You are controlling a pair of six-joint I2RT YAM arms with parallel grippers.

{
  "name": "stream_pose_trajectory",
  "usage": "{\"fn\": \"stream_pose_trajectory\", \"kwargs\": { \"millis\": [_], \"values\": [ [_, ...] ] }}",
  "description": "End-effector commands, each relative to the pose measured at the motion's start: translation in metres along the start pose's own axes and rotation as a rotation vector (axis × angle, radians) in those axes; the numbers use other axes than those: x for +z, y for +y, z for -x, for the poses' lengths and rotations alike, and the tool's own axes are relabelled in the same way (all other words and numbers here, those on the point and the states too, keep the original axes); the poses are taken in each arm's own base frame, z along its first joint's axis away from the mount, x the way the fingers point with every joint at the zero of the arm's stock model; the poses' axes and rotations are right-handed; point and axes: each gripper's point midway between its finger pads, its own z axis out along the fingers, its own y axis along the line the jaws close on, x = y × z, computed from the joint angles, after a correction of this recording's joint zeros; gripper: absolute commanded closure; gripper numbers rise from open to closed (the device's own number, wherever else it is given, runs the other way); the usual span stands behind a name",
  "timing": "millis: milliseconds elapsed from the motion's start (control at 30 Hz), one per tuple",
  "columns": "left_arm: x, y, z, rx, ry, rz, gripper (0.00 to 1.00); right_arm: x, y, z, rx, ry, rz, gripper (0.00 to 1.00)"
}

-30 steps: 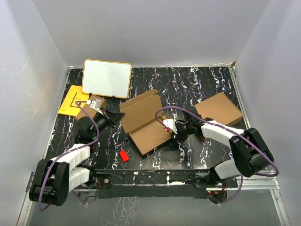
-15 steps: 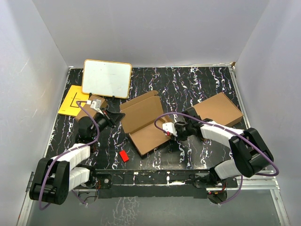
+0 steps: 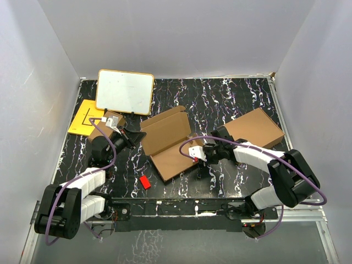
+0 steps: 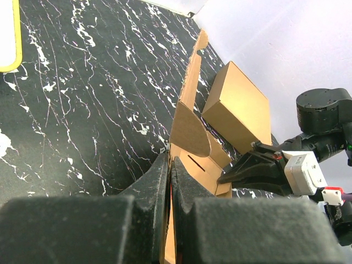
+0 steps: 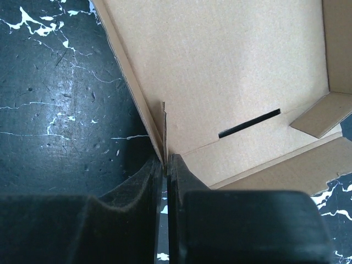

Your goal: Fold the paper box

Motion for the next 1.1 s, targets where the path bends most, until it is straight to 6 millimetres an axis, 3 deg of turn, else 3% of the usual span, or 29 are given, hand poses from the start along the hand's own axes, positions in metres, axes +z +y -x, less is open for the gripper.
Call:
{"fn": "stream_pose_trajectory", "kwargs": {
  "millis": [0, 167, 300, 433, 533, 633, 800, 933, 1067],
  "values": [
    [0.001, -0.011, 0.008, 0.028, -0.021, -0.038, 1.0, -0.002, -0.005, 0.009, -0.048, -0.013, 0.002, 0.92],
    [-0.002, -0.015, 0.013, 0.066, -0.03, -0.044, 1.0, -0.016, -0.017, 0.017, 0.0, -0.014, -0.016, 0.59],
    [-0.005, -0.019, 0.018, 0.105, -0.04, -0.05, 1.0, -0.052, -0.031, 0.025, 0.07, -0.104, -0.046, 0.49],
    [-0.006, -0.026, 0.023, 0.129, -0.053, -0.075, 1.0, -0.087, -0.042, 0.046, 0.129, -0.241, -0.079, 0.44],
    [-0.005, -0.032, 0.026, 0.144, -0.062, -0.102, 1.0, -0.108, -0.07, 0.055, 0.27, -0.349, -0.165, 0.38],
    [-0.006, -0.04, 0.03, 0.163, -0.071, -0.139, 1.0, -0.123, -0.106, 0.051, 0.525, -0.442, -0.264, 0.29],
    [-0.007, -0.054, 0.038, 0.186, -0.094, -0.197, 1.0, -0.106, -0.117, 0.042, 0.8, -0.527, -0.187, 0.3],
    [-0.009, -0.06, 0.041, 0.198, -0.1, -0.217, 1.0, -0.09, -0.127, 0.025, 0.879, -0.471, -0.228, 0.33],
    [-0.009, -0.063, 0.042, 0.2, -0.102, -0.229, 1.0, -0.073, -0.126, 0.028, 0.885, -0.431, -0.213, 0.35]
  ]
}}
